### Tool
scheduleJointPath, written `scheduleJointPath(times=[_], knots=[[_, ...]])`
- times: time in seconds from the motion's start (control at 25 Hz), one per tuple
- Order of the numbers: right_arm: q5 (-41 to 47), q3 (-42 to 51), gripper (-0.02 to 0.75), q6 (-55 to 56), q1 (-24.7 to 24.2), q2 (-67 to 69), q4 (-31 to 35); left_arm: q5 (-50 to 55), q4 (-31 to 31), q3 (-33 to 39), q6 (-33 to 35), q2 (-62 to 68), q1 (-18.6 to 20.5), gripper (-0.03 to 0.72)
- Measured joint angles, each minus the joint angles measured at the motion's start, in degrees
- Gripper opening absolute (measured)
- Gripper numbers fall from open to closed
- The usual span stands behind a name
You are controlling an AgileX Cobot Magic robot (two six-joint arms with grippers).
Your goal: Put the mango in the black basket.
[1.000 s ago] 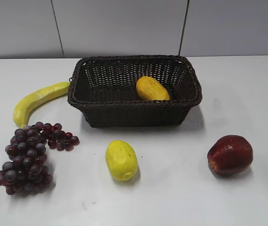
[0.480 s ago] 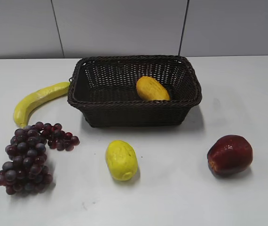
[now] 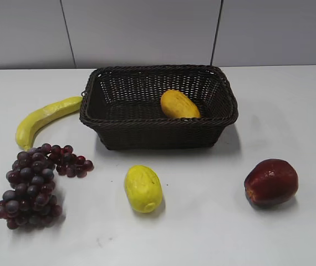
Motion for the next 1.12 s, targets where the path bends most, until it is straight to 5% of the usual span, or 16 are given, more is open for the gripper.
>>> scheduleJointPath(times=[0.56, 0.92, 1.12], knots=[[-0.2, 0.0, 0.59, 0.0, -1.0, -2.1, 0.2, 0.0, 0.0, 0.0, 0.0, 0.0, 0.0, 0.232], [-0.4, 0.0, 0.59, 0.0, -16.2, -12.3, 0.2, 0.0, 0.0, 0.0, 0.0, 0.0, 0.0, 0.232], [-0.4, 0.1, 0.59, 0.0, -20.8, -16.3, 0.2, 0.0, 0.0, 0.0, 0.0, 0.0, 0.0, 0.232]])
